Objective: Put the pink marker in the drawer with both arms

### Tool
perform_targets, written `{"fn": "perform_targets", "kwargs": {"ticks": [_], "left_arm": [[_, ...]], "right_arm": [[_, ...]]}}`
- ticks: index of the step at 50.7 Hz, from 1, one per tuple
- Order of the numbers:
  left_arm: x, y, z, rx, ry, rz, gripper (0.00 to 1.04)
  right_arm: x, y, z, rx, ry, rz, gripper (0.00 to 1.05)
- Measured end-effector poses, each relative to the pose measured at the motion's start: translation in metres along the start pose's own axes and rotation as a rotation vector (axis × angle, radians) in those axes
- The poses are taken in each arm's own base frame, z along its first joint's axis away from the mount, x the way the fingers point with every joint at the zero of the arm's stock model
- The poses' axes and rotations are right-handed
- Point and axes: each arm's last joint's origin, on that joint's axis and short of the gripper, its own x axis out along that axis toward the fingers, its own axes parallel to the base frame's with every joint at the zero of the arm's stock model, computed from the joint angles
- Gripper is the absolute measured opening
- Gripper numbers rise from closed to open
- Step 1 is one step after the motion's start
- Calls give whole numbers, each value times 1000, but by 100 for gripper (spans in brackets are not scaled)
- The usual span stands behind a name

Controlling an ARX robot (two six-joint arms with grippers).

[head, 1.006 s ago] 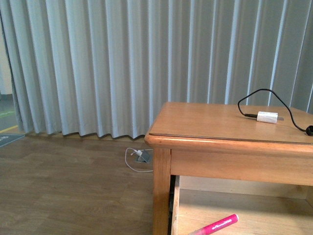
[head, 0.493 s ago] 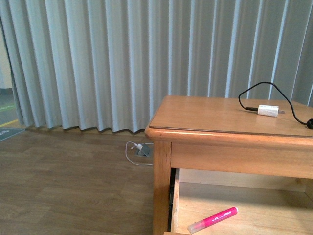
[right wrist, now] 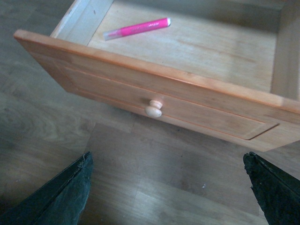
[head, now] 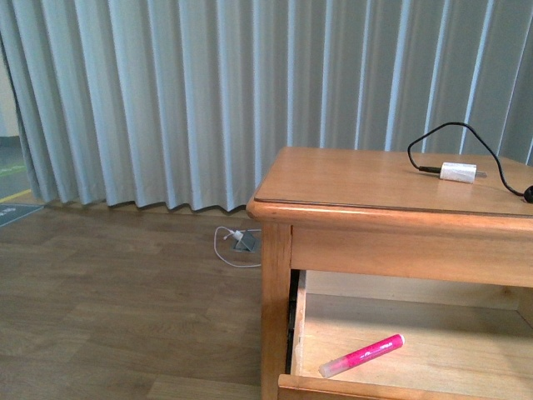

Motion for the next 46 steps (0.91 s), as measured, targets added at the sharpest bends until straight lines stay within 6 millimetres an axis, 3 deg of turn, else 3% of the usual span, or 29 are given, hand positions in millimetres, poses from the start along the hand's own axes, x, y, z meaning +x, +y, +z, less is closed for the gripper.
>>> {"fn": "perform_targets", "kwargs": {"ticks": [19, 46], "left_arm": [[0, 0, 0, 0, 0, 0, 99], [0, 0, 0, 0, 0, 0, 99]], "right_arm": [[74, -7, 9, 67, 143, -11, 96], [151, -16, 41, 99, 20, -126, 96]]}}
